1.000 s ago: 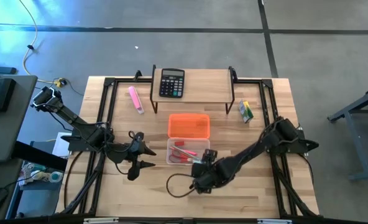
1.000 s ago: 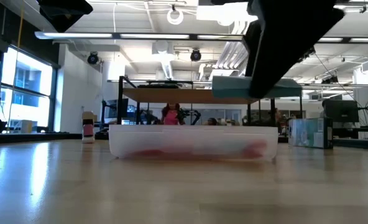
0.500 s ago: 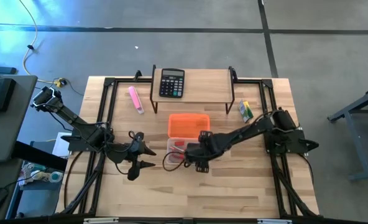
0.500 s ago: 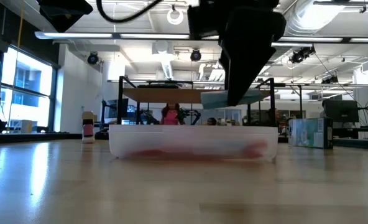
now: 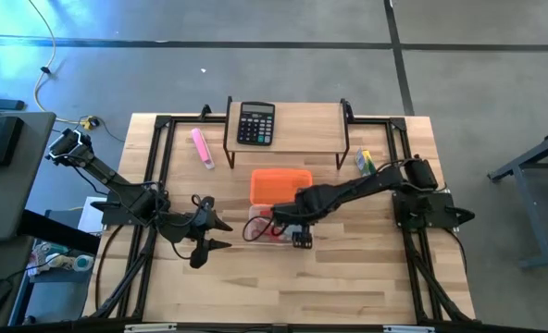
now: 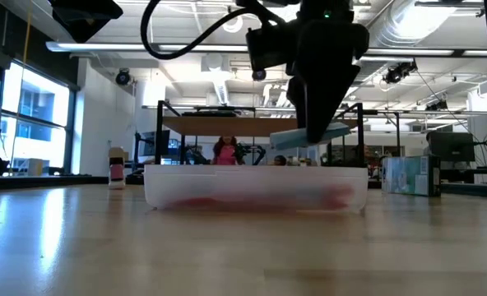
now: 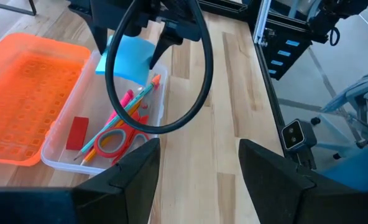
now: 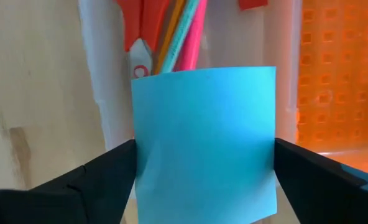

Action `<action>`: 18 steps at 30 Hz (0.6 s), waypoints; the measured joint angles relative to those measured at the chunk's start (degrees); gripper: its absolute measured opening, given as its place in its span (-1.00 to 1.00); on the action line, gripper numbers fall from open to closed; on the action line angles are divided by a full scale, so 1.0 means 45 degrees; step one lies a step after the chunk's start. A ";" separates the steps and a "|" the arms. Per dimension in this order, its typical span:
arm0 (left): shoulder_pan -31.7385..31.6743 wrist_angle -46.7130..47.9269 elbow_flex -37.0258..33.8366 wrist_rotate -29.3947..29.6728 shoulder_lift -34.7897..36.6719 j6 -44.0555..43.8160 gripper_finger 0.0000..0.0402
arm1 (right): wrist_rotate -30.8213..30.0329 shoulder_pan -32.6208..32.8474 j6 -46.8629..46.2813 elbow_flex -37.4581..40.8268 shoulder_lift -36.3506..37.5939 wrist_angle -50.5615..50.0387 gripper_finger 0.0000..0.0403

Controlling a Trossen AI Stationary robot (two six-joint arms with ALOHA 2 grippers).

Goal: Pack school essentials
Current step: Put the blue sticky notes into the supply box, then put the pack of crayons into the supply box

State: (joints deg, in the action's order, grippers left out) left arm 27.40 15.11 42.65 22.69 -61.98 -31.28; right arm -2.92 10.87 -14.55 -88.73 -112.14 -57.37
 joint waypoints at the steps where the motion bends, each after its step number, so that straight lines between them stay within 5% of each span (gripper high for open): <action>1: -0.0001 0.0000 0.0000 0.0000 0.0000 -0.0001 0.04 | 0.0129 -0.0008 0.0062 0.0000 -0.0004 0.0055 0.75; 8: -0.0004 0.0000 0.0000 0.0002 0.0000 -0.0002 0.04 | 0.0000 -0.0029 0.0352 -0.0019 -0.0270 0.0715 0.96; 18: 0.0000 -0.0005 0.0000 -0.0002 0.0000 0.0002 0.04 | 0.0093 -0.0162 0.0177 -0.0015 -0.0200 0.0764 0.98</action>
State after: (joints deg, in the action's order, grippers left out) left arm 27.40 15.09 42.65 22.68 -61.98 -31.27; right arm -2.50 10.14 -13.76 -88.79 -113.04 -53.93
